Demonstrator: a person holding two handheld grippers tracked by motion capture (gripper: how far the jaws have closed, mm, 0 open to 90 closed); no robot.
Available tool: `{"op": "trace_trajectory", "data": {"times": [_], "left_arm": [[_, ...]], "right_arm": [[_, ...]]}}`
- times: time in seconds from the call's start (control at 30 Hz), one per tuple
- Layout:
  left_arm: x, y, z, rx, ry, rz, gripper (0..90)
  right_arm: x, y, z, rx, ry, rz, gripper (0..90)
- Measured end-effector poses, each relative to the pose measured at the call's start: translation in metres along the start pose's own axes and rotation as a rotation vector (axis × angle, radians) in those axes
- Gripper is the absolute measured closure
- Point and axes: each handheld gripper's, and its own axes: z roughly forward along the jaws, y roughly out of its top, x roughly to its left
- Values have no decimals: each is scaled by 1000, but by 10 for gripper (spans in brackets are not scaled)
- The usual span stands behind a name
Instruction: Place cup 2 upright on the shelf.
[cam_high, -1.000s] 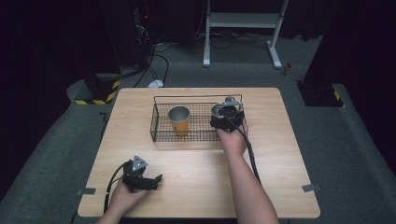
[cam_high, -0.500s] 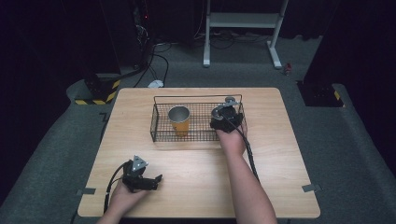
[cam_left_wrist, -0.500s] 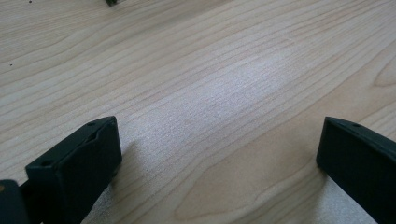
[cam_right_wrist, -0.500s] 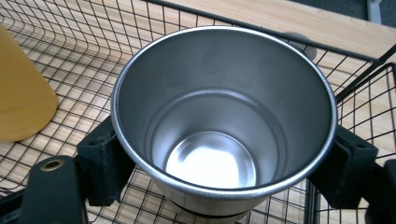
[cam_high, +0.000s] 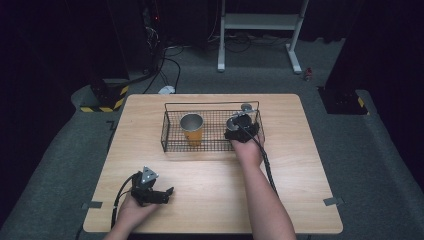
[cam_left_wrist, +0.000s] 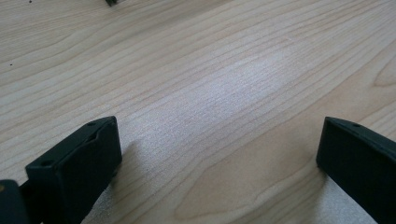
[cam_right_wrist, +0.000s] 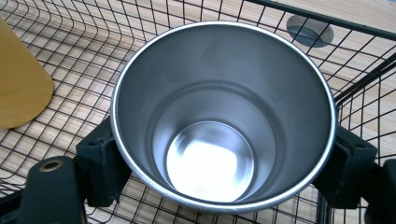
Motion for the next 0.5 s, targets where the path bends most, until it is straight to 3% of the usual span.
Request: {"op": "trace_trajectory", "data": {"times": [0.27,0.5], "left_arm": [[0,0,0,0,0,0,3],[0,0,0,0,0,0,3]], "right_arm": [[0,0,0,3,-6,-11,175],[0,1,-1,12,-11,-11,99]]}}
